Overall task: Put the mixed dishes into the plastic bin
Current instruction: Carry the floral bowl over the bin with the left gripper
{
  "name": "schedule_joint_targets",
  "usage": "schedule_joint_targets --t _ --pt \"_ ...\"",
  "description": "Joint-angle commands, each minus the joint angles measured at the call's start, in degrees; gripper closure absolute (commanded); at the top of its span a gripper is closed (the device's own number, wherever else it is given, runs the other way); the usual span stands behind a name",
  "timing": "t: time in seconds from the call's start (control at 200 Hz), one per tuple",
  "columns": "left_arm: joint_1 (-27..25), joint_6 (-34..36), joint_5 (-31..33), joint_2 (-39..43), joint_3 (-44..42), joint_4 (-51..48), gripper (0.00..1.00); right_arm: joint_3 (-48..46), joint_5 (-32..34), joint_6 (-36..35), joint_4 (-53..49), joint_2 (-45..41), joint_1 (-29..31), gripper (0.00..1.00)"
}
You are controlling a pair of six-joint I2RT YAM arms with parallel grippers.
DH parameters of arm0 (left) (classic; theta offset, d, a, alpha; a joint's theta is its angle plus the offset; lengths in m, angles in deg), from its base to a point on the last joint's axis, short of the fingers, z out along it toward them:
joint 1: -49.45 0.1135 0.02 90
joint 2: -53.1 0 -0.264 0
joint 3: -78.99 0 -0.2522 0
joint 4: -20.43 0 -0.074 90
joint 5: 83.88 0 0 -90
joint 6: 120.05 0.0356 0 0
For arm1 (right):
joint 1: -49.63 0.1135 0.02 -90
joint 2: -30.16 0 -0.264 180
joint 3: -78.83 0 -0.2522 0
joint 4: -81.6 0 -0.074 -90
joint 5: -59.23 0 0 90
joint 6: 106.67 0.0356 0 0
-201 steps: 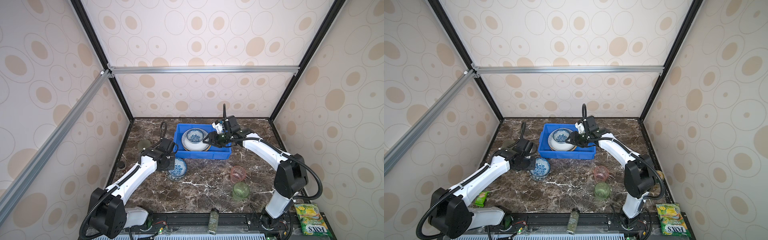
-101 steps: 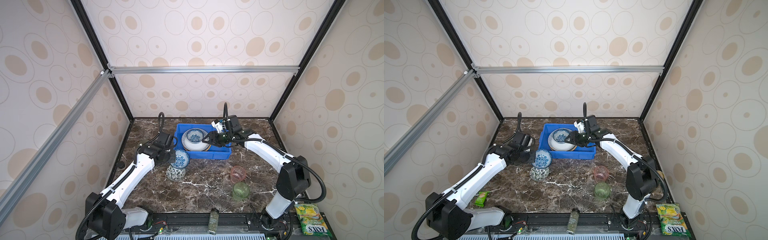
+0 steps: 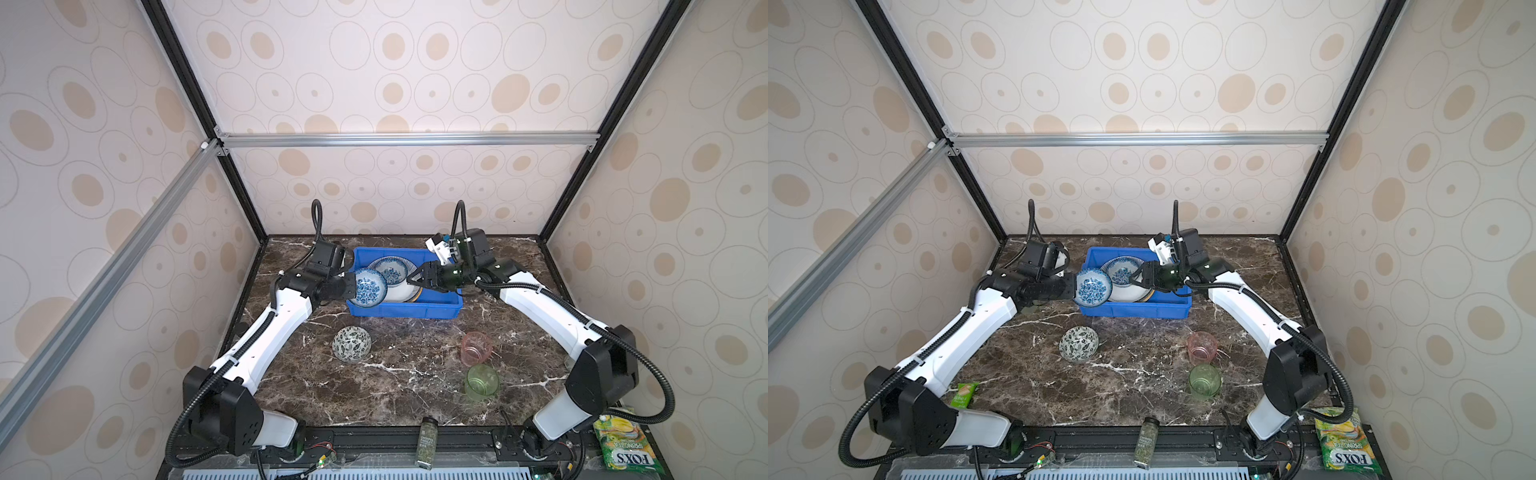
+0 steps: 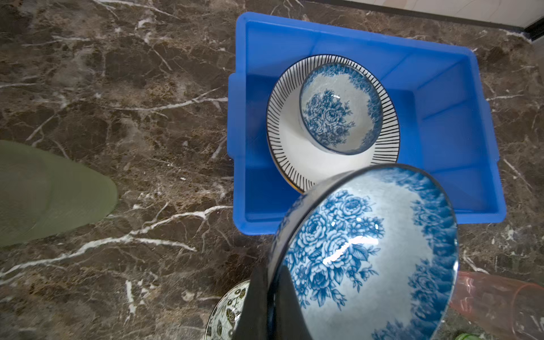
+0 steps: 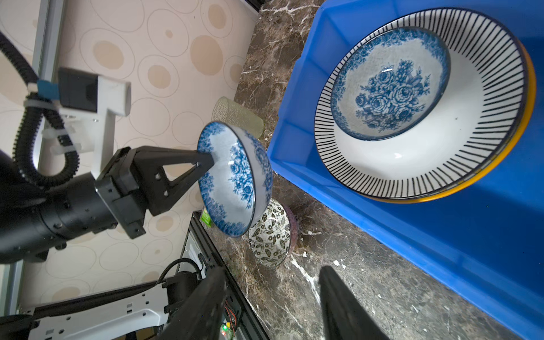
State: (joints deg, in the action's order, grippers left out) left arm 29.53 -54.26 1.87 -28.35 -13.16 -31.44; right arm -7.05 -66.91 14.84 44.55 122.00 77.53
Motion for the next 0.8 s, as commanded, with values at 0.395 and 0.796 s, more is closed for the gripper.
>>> schedule_joint_targets --t 0.395,0.796 --pt "0.41 0.48 -7.32 -2.74 4.58 8.56 1.00 10.49 4.16 -1.95 -2.00 9.64 1.46 0.42" --pt "0.41 1.66 -7.46 -8.19 8.89 9.54 1.00 17.77 5.15 -2.58 -4.83 15.66 2.42 0.43"
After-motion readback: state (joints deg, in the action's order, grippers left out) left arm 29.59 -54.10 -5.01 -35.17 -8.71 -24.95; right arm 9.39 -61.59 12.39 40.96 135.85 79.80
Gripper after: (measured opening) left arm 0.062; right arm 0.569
